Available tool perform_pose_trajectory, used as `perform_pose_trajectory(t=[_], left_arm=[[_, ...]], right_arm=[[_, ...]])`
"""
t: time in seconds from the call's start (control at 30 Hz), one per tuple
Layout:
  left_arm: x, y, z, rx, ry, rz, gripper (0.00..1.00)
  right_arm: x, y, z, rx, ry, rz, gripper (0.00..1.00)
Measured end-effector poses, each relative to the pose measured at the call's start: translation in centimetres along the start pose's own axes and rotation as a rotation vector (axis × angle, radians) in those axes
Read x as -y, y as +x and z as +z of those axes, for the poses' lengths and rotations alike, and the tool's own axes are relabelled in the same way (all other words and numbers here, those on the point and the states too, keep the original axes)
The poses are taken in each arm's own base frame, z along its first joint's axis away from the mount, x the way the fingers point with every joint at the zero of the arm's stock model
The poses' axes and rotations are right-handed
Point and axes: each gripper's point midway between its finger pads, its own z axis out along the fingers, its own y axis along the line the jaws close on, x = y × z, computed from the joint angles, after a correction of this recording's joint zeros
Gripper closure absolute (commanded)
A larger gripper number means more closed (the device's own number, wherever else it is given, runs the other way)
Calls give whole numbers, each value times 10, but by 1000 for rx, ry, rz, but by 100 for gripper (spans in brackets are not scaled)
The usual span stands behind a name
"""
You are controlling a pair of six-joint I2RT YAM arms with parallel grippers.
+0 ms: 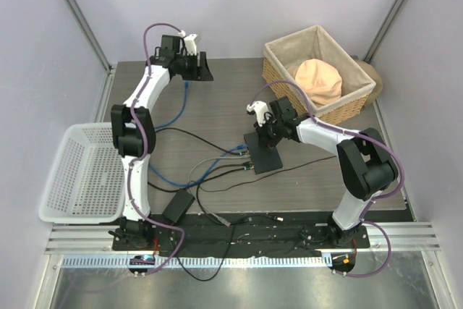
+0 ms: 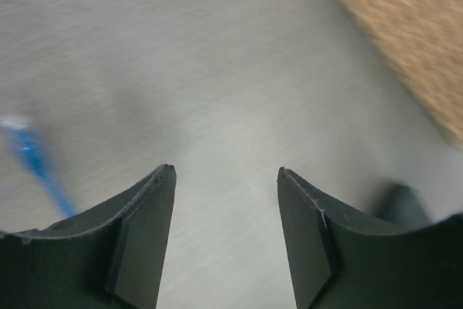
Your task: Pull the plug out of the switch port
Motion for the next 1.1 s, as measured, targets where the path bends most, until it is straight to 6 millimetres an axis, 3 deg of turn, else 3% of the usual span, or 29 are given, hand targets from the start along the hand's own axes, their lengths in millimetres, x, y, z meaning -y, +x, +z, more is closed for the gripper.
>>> perform_pose_trajectory(t=[0.03, 0.13, 0.23, 0.27, 0.43, 0.57, 0.67, 0.93, 1.1], left_arm=[[17, 0, -9, 2, 57, -8, 41], [60, 15, -33, -31, 195, -29, 57], [98, 57, -41, -125, 300, -57, 95], [107, 77, -39, -171, 327, -72, 100], [143, 180, -17, -430, 395, -153, 100], [161, 215, 3, -527, 412, -177, 100], [163, 219, 16, -544, 423, -196, 100], [169, 201, 40, -509, 471, -224, 100], [182, 188, 60, -476, 525, -215, 100]], right_arm=[[0, 0, 0, 1, 0, 2, 99], [6, 0, -3, 0, 23, 12, 99], [16, 4, -9, -13, 63, 32, 99], [19, 5, -10, -18, 73, 39, 99], [26, 14, -20, -55, 113, 63, 99], [26, 18, -22, -70, 115, 66, 99], [25, 20, -24, -81, 115, 68, 99], [26, 20, -42, -84, 137, 57, 99], [27, 28, -51, -107, 145, 60, 99]])
